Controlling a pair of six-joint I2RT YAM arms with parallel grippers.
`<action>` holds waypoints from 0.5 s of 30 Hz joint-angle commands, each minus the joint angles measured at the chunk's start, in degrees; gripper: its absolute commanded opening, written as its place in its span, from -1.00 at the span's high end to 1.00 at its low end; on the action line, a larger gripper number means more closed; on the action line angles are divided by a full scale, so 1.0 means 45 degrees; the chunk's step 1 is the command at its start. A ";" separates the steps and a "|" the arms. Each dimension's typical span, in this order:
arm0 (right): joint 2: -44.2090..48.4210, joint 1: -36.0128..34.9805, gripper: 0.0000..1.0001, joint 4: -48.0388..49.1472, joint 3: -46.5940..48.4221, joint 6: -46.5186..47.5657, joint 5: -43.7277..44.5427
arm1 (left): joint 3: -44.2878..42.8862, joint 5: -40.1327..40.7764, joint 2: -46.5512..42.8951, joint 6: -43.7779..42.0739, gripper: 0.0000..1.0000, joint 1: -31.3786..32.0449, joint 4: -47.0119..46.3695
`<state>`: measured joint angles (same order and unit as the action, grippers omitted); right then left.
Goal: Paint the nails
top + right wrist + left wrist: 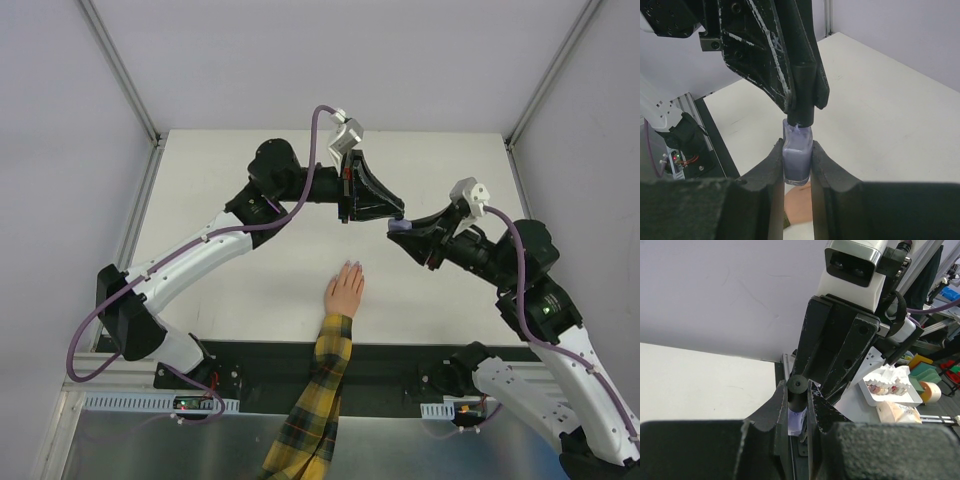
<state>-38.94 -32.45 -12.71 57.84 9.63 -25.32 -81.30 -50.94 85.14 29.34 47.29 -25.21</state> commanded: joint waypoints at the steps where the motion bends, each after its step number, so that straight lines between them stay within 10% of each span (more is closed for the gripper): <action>1: -0.0078 -0.0036 0.99 0.3489 0.1013 0.0438 -0.0389 | 0.0039 -0.0658 0.0318 -0.0348 0.99 0.0449 0.2394; 10: 0.0118 -0.0055 0.99 0.2395 0.0506 0.1298 -0.0193 | -0.0215 0.0420 -0.1204 -0.0133 -0.34 -0.0508 0.2497; 15: 0.0098 -0.0036 0.99 0.2239 0.0427 0.1551 0.0079 | 0.0018 0.0752 -0.2376 -0.0758 -0.57 -0.1074 0.3414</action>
<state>-38.76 -32.51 -6.68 57.98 14.39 -25.32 -81.65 -48.93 81.43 28.67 44.27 -11.55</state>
